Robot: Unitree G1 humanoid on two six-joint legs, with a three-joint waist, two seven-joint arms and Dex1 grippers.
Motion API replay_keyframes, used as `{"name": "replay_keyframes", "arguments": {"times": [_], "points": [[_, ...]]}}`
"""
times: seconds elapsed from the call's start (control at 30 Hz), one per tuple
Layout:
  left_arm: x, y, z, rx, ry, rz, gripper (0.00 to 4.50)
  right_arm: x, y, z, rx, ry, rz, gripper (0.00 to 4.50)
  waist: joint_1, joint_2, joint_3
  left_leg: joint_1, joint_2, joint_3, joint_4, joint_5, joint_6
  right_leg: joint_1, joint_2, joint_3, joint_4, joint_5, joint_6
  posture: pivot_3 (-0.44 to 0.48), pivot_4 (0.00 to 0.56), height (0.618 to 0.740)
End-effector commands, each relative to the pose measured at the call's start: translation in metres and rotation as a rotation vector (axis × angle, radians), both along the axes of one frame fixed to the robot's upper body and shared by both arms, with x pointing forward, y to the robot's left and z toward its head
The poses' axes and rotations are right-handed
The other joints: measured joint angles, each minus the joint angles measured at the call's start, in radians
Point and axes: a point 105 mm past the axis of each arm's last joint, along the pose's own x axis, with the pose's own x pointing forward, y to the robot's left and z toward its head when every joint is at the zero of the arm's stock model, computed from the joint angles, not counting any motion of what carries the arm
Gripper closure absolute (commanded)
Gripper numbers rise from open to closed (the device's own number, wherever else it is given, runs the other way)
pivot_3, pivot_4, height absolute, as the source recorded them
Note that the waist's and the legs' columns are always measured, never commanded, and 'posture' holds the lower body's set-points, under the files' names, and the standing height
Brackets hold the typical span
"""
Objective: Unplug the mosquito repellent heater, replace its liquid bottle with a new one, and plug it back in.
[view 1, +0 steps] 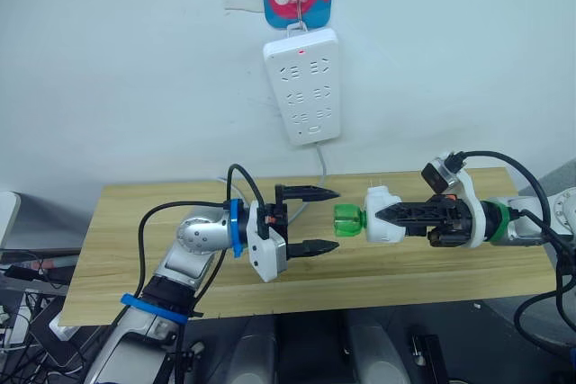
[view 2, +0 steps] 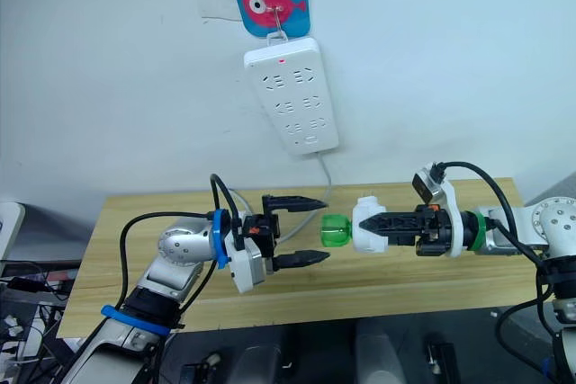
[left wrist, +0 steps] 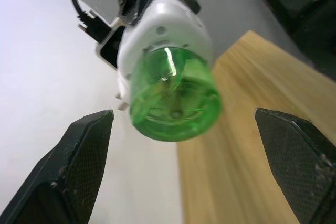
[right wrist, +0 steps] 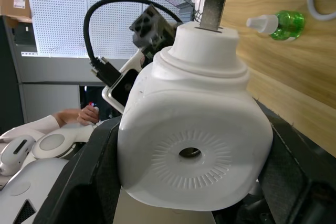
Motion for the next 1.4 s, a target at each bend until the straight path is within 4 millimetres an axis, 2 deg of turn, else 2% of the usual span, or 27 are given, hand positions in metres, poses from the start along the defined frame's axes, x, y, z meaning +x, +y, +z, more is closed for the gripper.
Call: {"name": "replay_keyframes", "arguments": {"times": [0.03,0.5,0.6,0.77,0.9,0.97,1.03,1.2,1.3,1.4], "points": [[-0.006,-0.006,0.005,-0.029,-0.059,-0.037,0.02,-0.006,0.004,0.010,0.043,-0.028,0.037,1.44,-0.001,0.000,0.000,0.000,0.000,0.000,0.000,0.000,0.000,0.000,0.000,0.000,0.000,0.000,0.000,-0.110,0.250,0.740],[-0.003,-0.014,0.011,-0.057,-0.121,-0.059,0.02,-0.009,0.007,0.012,0.054,-0.032,0.059,1.44,-0.002,0.000,0.000,0.000,0.000,-0.001,0.002,0.000,0.001,0.000,0.000,0.000,0.001,0.000,0.000,-0.118,0.260,0.740],[-0.006,-0.015,0.012,-0.062,-0.120,-0.076,0.59,-0.008,0.007,0.011,0.055,-0.031,0.056,1.44,-0.003,0.000,0.000,0.000,0.000,-0.001,0.002,0.000,0.001,0.000,0.000,-0.001,0.001,0.000,0.000,-0.120,0.262,0.740],[-0.011,-0.016,0.013,-0.071,-0.132,-0.109,2.15,-0.007,0.007,0.009,0.052,-0.026,0.051,1.44,-0.003,0.000,0.000,0.000,0.000,-0.001,0.002,0.000,0.001,0.000,0.000,-0.001,0.001,0.000,0.000,-0.121,0.263,0.740],[-0.011,-0.016,0.014,-0.068,-0.110,-0.108,2.24,-0.008,0.006,0.008,0.047,-0.022,0.046,1.44,-0.003,0.000,0.000,0.000,0.000,-0.001,0.002,0.000,0.001,0.000,0.000,-0.001,0.001,0.000,0.000,-0.119,0.266,0.740],[-0.009,-0.015,0.009,-0.059,0.042,-0.111,2.24,-0.008,0.006,0.008,0.042,-0.021,0.046,1.44,-0.004,0.000,0.000,0.000,0.000,-0.001,0.002,0.000,0.001,0.000,0.000,-0.001,0.001,0.000,0.000,-0.120,0.267,0.740],[-0.009,-0.015,0.009,-0.069,0.308,-0.136,2.24,-0.008,0.005,0.009,0.029,-0.025,0.047,1.44,-0.009,0.000,0.000,-0.001,0.000,-0.001,0.002,0.000,0.001,0.000,0.000,-0.001,0.001,0.000,0.000,-0.120,0.267,0.740],[-0.007,-0.013,0.028,-0.077,0.907,-0.184,2.24,-0.010,0.000,0.006,-0.024,-0.052,0.057,1.44,-0.020,0.000,0.000,-0.001,0.000,-0.004,0.003,-0.001,0.001,0.000,0.001,-0.002,0.001,0.000,0.000,-0.123,0.270,0.740],[-0.009,-0.006,0.034,-0.071,1.366,-0.209,2.24,-0.010,-0.001,0.007,-0.046,-0.082,0.072,1.44,-0.029,0.000,0.000,-0.001,0.000,-0.004,0.003,-0.001,0.001,0.001,0.001,-0.002,0.001,0.000,0.000,-0.115,0.270,0.740],[-0.015,0.005,0.028,-0.047,1.669,-0.248,2.24,-0.015,0.003,0.007,-0.060,-0.115,0.109,1.44,-0.034,0.000,0.000,-0.001,0.001,-0.004,0.003,-0.001,0.001,0.000,0.003,-0.002,0.001,0.000,0.000,-0.119,0.261,0.740]]}}
